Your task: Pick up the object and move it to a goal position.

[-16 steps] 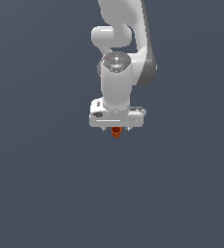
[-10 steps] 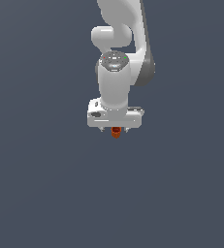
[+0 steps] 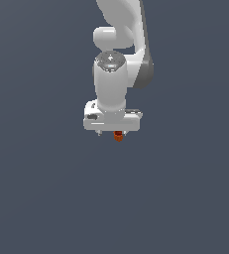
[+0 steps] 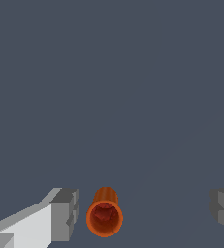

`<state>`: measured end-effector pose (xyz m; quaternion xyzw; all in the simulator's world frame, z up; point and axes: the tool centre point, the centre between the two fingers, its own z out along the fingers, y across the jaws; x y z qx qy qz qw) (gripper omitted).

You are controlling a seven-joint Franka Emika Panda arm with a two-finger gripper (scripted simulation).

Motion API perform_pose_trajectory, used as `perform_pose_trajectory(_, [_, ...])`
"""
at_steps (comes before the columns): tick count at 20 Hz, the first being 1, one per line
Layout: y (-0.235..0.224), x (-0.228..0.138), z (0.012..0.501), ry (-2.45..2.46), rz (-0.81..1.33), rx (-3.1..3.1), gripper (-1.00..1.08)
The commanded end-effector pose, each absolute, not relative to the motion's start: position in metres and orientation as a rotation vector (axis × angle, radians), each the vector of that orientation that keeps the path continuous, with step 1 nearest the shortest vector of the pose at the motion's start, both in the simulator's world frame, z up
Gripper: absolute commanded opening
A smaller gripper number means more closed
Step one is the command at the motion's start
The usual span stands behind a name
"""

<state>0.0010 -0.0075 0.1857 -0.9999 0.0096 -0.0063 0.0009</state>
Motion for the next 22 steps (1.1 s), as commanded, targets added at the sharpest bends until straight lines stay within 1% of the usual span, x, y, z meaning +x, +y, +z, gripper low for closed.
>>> perform_pose_trajectory(1, [-0.006, -0.001, 0.182, 0.011, -0.019, -3.14, 1.0])
perform_pose_trajectory(8, [0.001, -0.02, 0.158, -0.118, -0.014, -3.141, 1.0])
perform_pose_trajectory(16, [0.015, -0.061, 0.116, -0.376, -0.005, -3.122, 1.0])
perform_pose_trajectory(22, [0.023, -0.085, 0.096, -0.511, -0.001, -3.101, 1.0])
